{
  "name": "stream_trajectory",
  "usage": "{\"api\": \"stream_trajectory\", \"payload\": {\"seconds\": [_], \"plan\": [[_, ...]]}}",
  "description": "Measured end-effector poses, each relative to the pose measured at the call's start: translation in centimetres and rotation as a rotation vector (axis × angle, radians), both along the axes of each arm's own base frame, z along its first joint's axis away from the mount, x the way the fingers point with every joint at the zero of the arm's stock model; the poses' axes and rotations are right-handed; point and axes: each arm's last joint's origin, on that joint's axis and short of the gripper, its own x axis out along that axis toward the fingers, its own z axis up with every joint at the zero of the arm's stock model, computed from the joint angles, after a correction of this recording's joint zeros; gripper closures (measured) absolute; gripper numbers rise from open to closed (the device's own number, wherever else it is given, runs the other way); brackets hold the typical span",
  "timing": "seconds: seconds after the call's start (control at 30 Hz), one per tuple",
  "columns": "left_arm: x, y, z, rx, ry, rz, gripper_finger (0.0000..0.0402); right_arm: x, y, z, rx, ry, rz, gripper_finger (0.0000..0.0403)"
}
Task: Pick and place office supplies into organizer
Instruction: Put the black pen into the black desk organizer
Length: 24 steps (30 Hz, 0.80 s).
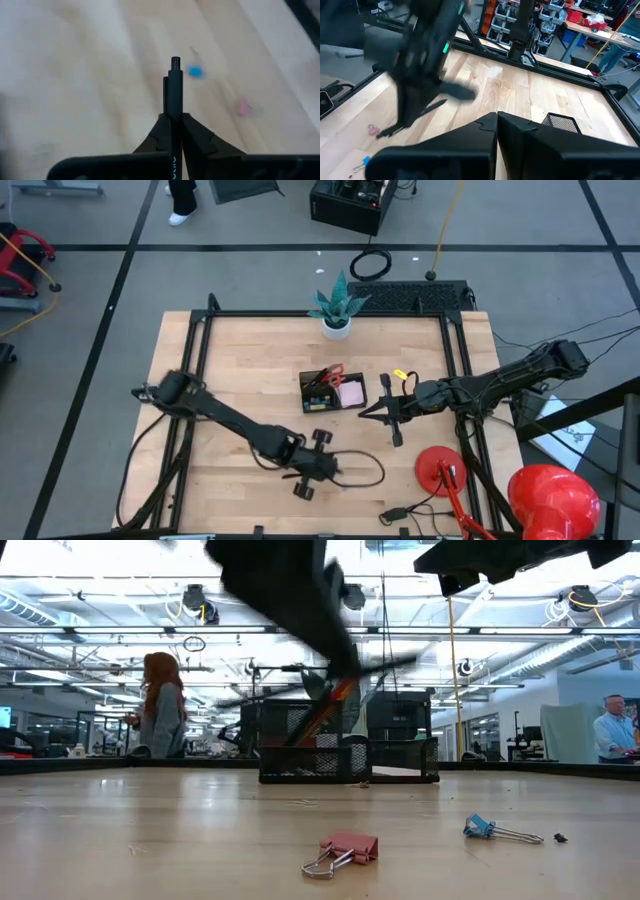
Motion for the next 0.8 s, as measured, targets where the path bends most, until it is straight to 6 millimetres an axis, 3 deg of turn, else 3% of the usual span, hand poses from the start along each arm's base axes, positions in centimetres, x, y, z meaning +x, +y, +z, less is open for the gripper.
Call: {"api": "stream_trajectory", "payload": {"seconds": [0.27, 0.4, 0.57, 0.8], "plan": [[-3.2, 0.5, 6.7, 0.149, -0.13, 0.051, 0.0375, 0.0, 0.0, 0.0, 0.005, 0.006, 0.0, 0.0399], [-5.5, 1.3, 8.6, 0.242, -0.123, 0.123, 0.0383, 0.0, 0.0, -0.1, 0.006, 0.007, 0.0, 0.0399], [-9.2, 3.1, 9.2, 0.219, -0.133, 0.213, 0.0388, 0.0, 0.0, -0.1, 0.006, 0.008, 0.0, 0.0399], [-14.2, 5.5, 5.8, 0.063, -0.316, 0.298, 0.0383, 0.0, 0.0, -0.1, 0.006, 0.008, -0.001, 0.0399]]}}
